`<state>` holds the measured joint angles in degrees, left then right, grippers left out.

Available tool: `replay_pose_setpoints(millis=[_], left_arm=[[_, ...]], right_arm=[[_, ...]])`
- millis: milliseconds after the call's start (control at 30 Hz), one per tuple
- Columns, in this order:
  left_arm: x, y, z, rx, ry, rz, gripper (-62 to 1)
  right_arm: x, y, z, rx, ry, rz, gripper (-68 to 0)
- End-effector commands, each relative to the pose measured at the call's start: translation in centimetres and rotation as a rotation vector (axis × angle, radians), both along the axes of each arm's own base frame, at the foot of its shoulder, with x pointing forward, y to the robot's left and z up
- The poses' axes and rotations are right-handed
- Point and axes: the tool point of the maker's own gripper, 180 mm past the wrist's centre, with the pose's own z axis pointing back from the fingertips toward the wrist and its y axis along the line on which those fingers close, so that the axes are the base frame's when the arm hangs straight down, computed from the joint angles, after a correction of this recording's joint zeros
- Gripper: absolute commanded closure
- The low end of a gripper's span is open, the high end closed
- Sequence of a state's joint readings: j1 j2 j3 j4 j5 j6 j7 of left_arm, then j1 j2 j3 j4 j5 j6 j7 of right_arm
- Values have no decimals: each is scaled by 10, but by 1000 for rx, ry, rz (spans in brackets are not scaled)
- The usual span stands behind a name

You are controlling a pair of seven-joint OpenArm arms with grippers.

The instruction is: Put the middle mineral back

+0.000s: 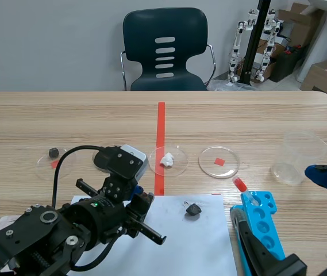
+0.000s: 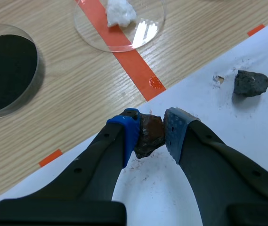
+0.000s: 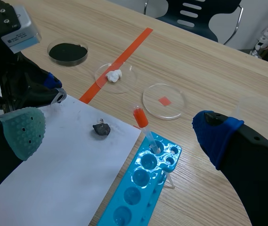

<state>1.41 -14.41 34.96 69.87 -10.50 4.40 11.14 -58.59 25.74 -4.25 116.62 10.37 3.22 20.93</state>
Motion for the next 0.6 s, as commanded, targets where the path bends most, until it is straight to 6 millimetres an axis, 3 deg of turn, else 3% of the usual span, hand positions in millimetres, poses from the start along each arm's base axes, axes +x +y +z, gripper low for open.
replay_pose_setpoints(millis=[0,333,567], left_arm=[[7,-4,9,-29,-32,7,-100],[3,4,-8,-7,-5,17,-100],[3,4,-9,-6,-2,18,-101]], right_arm=[[4,0,6,7,-27,3,-679],[4,0,6,7,-27,3,-679],[4,0,6,7,-27,3,-679]])
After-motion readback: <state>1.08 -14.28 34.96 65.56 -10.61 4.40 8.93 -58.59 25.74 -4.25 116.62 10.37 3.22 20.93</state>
